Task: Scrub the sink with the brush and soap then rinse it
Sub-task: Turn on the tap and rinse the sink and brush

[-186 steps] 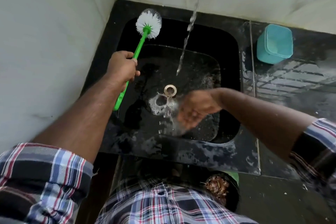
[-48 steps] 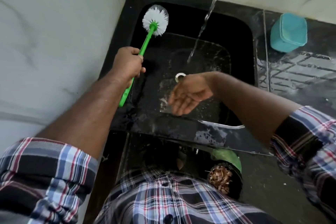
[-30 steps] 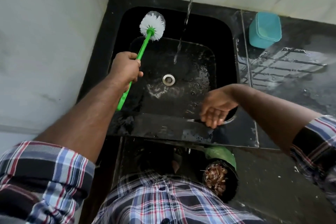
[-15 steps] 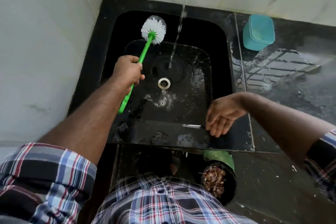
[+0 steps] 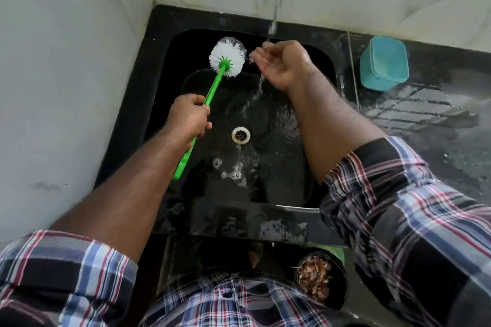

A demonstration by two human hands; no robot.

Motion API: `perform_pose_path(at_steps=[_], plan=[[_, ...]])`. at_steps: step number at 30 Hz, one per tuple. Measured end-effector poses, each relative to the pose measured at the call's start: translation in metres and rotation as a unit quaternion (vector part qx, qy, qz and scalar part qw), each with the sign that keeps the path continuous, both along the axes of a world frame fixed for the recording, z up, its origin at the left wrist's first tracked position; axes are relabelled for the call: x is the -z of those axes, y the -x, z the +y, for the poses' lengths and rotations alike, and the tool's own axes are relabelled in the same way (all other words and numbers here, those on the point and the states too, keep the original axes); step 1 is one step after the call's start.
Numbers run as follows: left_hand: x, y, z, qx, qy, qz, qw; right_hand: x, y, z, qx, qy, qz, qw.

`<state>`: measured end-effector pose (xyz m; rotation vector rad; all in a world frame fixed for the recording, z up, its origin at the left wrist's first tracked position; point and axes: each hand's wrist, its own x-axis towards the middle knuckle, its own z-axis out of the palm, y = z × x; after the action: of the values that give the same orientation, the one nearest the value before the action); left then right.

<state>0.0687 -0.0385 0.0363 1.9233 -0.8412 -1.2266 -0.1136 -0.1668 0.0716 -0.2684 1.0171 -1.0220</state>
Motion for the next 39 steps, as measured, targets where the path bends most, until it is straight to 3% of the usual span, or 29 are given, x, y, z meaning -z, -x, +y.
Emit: perform_pose_path(at_steps=[4,7,9,10,13,15,18,20,22,23,29,35,37,39], plan=[[0.001,-0.004,-0.007,0.008,0.0,-0.01,1.0,-0.005,-0.013,-0.025,0.088,-0.026,-0.123,0.988],[0.002,-0.007,-0.013,0.012,-0.001,-0.013,1.0,-0.012,-0.028,-0.042,0.067,-0.023,-0.1,0.992],[0.003,-0.008,-0.017,0.027,-0.005,-0.021,0.999,-0.02,-0.035,-0.047,-0.04,0.016,0.045,0.998],[0.004,-0.008,-0.018,0.035,-0.008,-0.022,0.999,-0.025,-0.038,-0.047,-0.111,0.044,0.162,0.98],[0.007,-0.008,-0.022,0.054,-0.02,-0.018,0.998,-0.034,-0.044,-0.054,-0.23,0.135,0.445,0.855],[0.008,-0.009,-0.024,0.064,-0.026,-0.021,0.997,-0.033,-0.043,-0.066,-0.232,0.189,0.531,0.793],[0.009,-0.01,-0.026,0.073,-0.034,-0.026,0.996,-0.027,-0.032,-0.074,-0.328,0.183,0.54,0.753],[0.009,-0.01,-0.027,0.078,-0.039,-0.03,0.996,-0.023,-0.024,-0.072,-0.338,0.137,0.477,0.799],[0.009,-0.009,-0.027,0.085,-0.043,-0.028,0.995,-0.022,-0.02,-0.072,-0.292,0.101,0.403,0.861],[0.01,-0.009,-0.026,0.091,-0.045,-0.027,0.995,-0.024,-0.018,-0.071,-0.275,0.095,0.386,0.875],[0.01,-0.012,-0.023,0.122,-0.03,-0.053,0.991,-0.032,-0.013,-0.068,-0.231,0.103,0.316,0.914],[0.001,-0.026,-0.018,0.154,-0.01,-0.105,0.982,-0.019,-0.013,-0.048,-0.064,0.016,0.089,0.994],[-0.001,-0.033,-0.015,0.142,0.001,-0.107,0.984,-0.014,-0.014,-0.04,-0.014,-0.006,0.015,1.0],[-0.005,-0.041,-0.013,0.116,0.022,-0.105,0.987,-0.003,-0.017,-0.035,0.018,-0.026,0.009,0.999]])
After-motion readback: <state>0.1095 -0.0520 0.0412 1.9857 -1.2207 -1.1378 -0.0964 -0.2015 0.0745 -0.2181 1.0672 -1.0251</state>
